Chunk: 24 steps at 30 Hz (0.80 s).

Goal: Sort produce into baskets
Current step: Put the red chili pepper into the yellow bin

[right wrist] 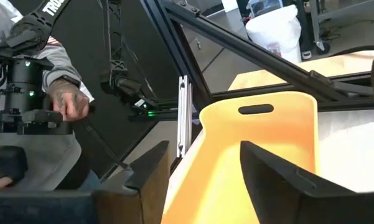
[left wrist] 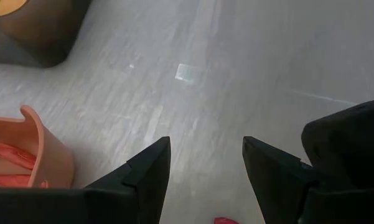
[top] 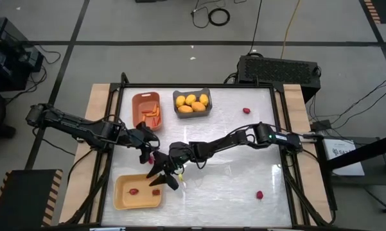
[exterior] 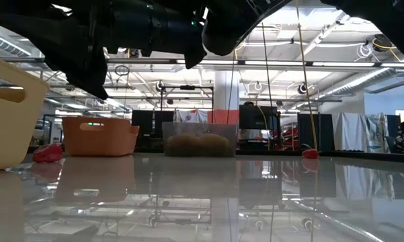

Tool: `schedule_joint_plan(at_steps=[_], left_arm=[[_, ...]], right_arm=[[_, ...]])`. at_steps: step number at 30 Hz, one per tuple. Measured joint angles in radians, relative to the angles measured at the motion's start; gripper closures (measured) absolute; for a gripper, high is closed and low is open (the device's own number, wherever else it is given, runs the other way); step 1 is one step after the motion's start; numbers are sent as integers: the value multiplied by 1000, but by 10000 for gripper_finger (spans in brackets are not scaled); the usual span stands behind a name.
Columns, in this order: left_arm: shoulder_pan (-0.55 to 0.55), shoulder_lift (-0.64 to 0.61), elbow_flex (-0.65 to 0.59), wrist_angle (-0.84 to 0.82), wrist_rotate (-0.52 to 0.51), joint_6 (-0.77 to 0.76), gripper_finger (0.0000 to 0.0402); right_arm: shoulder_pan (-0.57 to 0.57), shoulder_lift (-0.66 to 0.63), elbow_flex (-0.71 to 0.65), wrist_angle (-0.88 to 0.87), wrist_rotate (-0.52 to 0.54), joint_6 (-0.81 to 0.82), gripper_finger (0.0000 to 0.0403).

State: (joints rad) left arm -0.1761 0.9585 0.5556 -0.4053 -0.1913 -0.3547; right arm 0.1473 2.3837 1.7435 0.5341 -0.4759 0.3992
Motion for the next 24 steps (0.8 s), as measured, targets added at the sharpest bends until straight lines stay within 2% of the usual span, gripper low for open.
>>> schedule_joint_plan(at_steps=[6,10,14,17,21,24], left_arm=[[-1,0,0,0,4,-3,195],[-1,0,0,-1,23,-6,195],[-1,0,0,-1,53,-39,195],[-1,0,0,-1,85,-51,195],[-1,0,0,1,86,-51,195],[-1,0,1,15,80,-51,195]], right_arm=[[-23,-18,0,-24,-78,76,210],[-44,-62,0,-170,-163,149,216],[-68,-133,0,-441,-251,172,225],[-79,-207,0,-697,-262,150,232],[-88,-306,0,-1046,-240,98,241],[-90,-380,0,-1283,-165,70,246]])
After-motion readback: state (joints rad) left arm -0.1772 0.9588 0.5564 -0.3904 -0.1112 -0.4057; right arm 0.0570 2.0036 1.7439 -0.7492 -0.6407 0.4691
